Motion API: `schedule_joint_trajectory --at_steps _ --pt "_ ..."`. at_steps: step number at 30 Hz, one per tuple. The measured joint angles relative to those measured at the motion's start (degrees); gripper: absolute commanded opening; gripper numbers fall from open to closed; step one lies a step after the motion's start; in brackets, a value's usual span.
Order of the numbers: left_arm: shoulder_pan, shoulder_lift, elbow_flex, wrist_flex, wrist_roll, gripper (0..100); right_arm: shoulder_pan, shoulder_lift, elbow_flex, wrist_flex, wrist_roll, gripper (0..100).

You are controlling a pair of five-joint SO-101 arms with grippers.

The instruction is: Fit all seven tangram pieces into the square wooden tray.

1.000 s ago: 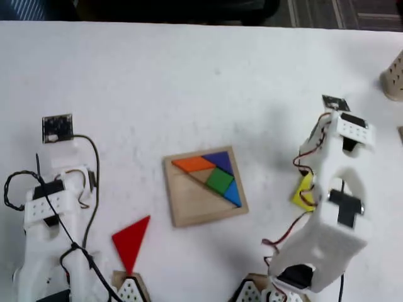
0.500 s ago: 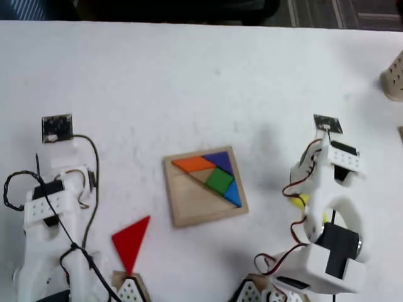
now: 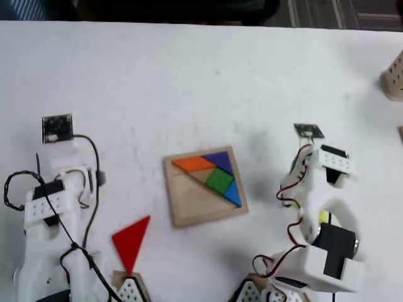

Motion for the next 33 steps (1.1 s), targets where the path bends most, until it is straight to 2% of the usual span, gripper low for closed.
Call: schedule_joint_trajectory --at_steps 5,17,23,33 --pt "0.00 0.00 0.00 0.00 0.00 15 0.35 -0.18 0.79 0.09 2.46 19.7" --pt "0.00 0.00 0.00 0.00 0.00 15 0.62 -2.20 0.35 1.23 0.44 21.8" --pt "0.00 0.00 0.00 0.00 0.00 15 -0.18 -9.32 0.44 3.69 -5.54 31.7" --pt "0.00 0.00 0.00 0.00 0.00 15 -5.54 -7.38 0.44 -1.58 -17.67 32.1"
